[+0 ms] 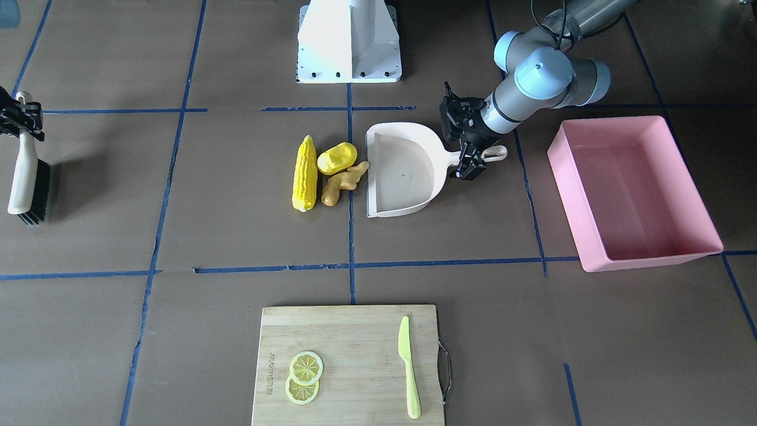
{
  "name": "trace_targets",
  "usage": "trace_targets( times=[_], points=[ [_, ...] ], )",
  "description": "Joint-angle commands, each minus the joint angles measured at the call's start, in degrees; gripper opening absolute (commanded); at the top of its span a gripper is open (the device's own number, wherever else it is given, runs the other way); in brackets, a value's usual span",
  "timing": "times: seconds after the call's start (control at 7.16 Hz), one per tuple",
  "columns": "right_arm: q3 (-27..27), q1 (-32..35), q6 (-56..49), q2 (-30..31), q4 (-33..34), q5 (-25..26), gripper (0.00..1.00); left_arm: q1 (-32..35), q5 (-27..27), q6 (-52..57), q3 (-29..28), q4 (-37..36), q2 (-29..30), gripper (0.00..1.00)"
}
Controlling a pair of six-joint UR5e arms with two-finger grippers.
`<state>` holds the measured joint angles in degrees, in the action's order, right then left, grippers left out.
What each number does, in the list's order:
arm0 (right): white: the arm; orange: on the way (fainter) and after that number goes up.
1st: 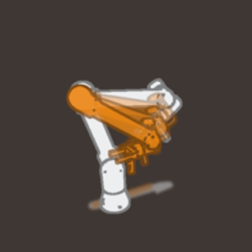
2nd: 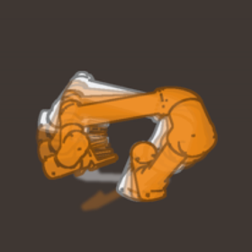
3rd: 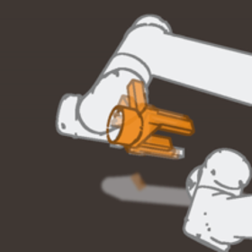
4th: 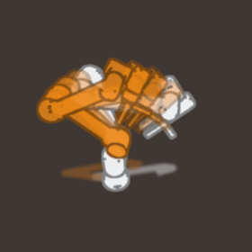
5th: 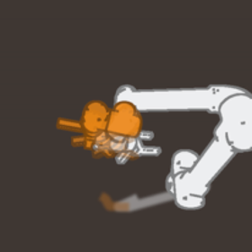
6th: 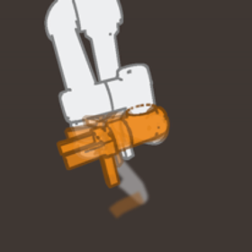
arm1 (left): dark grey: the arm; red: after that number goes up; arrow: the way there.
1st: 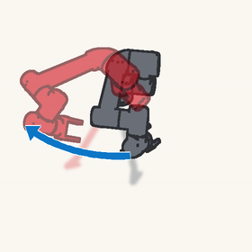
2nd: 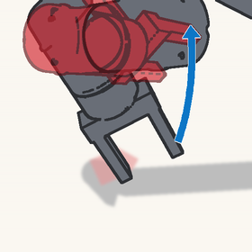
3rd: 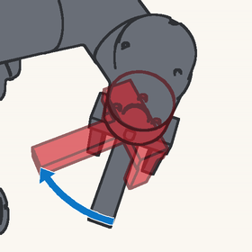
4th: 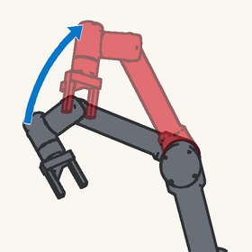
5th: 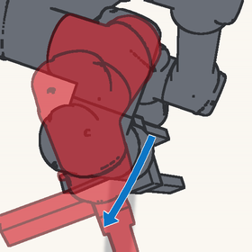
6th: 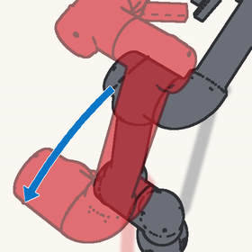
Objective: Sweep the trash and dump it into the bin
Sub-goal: 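Reach the left gripper to the beige dustpan handle and grasp it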
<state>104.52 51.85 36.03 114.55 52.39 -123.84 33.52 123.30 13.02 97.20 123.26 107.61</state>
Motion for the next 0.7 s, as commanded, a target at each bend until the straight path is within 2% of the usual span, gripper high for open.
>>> trace_targets(
  times=[0.0, 0.28, 0.56],
  points=[
    [0.1, 0.0, 0.0, 0.1, -0.1, -0.1, 0.0, 0.1, -0.2, -0.1, 0.3, -0.2, 0.1, 0.59],
    [0.0, 0.0, 0.0, 0.1, -0.1, 0.0, 0.0, 0.3, -0.2, -0.1, 0.4, -0.3, 0.2, 0.44],
    [0.0, 0.0, 0.0, 0.1, -0.1, 0.0, 0.0, 1.2, -1.8, -0.1, 0.7, -0.3, 0.1, 0.35]
  ],
)
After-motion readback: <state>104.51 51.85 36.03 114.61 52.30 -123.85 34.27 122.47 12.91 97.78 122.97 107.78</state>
